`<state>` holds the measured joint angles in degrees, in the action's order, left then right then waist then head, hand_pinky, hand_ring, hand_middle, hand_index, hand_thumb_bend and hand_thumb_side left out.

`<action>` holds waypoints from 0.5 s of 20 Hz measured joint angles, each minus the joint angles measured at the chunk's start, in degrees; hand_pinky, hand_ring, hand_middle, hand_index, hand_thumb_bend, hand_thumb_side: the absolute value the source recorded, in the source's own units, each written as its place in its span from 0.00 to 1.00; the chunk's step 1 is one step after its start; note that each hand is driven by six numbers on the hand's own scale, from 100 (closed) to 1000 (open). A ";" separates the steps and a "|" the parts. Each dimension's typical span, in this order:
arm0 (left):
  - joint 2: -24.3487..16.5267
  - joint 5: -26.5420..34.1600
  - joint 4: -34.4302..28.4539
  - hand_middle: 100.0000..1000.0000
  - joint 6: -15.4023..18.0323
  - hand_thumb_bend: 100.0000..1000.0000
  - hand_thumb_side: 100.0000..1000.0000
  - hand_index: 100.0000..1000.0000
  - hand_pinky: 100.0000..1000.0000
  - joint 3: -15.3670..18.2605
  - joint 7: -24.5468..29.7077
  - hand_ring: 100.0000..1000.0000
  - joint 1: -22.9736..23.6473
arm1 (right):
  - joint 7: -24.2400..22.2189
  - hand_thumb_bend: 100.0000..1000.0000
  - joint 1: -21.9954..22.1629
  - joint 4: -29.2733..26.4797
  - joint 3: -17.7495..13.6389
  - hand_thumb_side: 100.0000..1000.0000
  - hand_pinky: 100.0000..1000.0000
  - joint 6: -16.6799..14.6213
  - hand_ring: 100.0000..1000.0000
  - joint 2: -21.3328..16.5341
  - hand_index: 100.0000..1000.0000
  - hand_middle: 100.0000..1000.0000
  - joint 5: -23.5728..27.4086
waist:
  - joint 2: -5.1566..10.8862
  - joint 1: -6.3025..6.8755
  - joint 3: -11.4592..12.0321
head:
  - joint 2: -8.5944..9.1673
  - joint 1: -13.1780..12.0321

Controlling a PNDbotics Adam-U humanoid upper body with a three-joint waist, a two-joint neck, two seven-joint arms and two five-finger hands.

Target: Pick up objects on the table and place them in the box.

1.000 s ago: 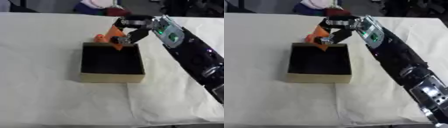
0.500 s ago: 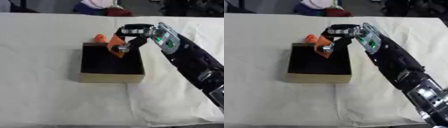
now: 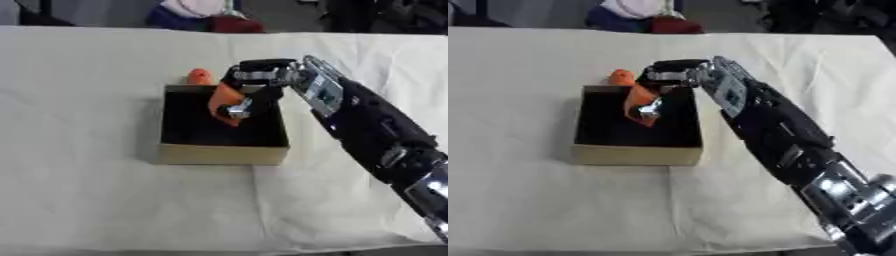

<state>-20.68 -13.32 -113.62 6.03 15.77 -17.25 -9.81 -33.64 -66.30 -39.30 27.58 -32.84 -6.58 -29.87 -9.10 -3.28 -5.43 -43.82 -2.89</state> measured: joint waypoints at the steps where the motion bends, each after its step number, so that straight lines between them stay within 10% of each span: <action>1: 0.00 0.01 0.00 0.60 0.00 0.00 0.81 0.74 0.73 0.00 0.00 0.50 0.00 | 0.10 0.00 -0.09 0.00 0.10 0.80 0.67 -0.10 0.60 0.10 0.65 0.52 -0.47 | 0.00 0.00 0.00 | 0.00 0.00; 10: 0.00 0.02 0.00 0.60 -0.20 0.00 0.81 0.74 0.73 0.00 0.01 0.49 0.20 | 0.28 0.27 -1.88 -2.50 1.44 0.91 0.73 -0.28 0.69 -1.74 0.77 0.62 -0.15 | 0.32 -0.09 -0.20 | 0.00 -0.04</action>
<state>-20.67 -13.30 -113.62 5.83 15.76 -17.23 -9.61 -33.36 -68.18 -41.81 29.01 -33.12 -8.33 -30.02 -8.77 -3.38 -5.63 -43.82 -2.94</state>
